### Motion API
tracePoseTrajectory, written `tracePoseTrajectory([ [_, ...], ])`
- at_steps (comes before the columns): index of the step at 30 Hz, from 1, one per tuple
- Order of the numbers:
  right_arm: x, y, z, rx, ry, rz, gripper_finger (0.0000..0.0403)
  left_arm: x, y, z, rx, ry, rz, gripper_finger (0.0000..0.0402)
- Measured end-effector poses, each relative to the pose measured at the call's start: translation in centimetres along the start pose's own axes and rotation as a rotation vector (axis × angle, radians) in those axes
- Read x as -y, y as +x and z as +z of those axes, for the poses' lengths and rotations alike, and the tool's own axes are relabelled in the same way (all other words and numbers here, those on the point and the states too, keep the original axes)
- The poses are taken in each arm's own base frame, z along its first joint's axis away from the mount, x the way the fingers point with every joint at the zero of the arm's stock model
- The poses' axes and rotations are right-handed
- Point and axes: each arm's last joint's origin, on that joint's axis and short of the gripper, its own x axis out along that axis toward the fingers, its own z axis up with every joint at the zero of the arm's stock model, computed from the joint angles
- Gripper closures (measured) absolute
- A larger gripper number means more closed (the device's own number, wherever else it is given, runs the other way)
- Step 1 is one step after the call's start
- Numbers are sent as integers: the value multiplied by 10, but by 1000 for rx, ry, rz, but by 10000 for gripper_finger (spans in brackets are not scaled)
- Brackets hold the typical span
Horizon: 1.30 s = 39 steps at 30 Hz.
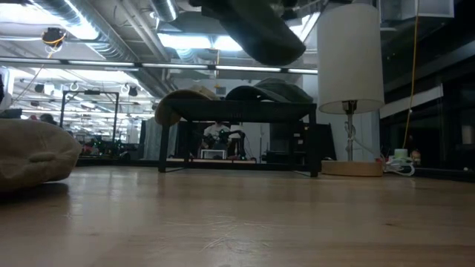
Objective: Pick & Place hat
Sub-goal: Stack the dark green cap on top of the other dark green cap on the shelf
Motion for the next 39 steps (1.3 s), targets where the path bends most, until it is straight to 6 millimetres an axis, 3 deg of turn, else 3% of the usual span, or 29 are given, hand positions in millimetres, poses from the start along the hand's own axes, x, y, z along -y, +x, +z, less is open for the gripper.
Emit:
tracePoseTrajectory([
  [3,0,0,5,-50,-1,5,117,1,0,0,-8,7,-12,357],
  [6,1,-1,9,-76,20,6,170,3,-2,1,-18,8,-36,360],
  [14,4,-10,18,-124,58,16,380,9,-11,4,-74,25,-82,340],
  [23,11,-29,31,-123,124,29,393,9,-32,17,-75,169,-11,334],
  [34,16,-47,31,-214,214,27,393,11,-81,53,38,380,108,334],
  [39,23,-48,42,-103,182,-133,393,13,-93,56,53,474,164,338],
])
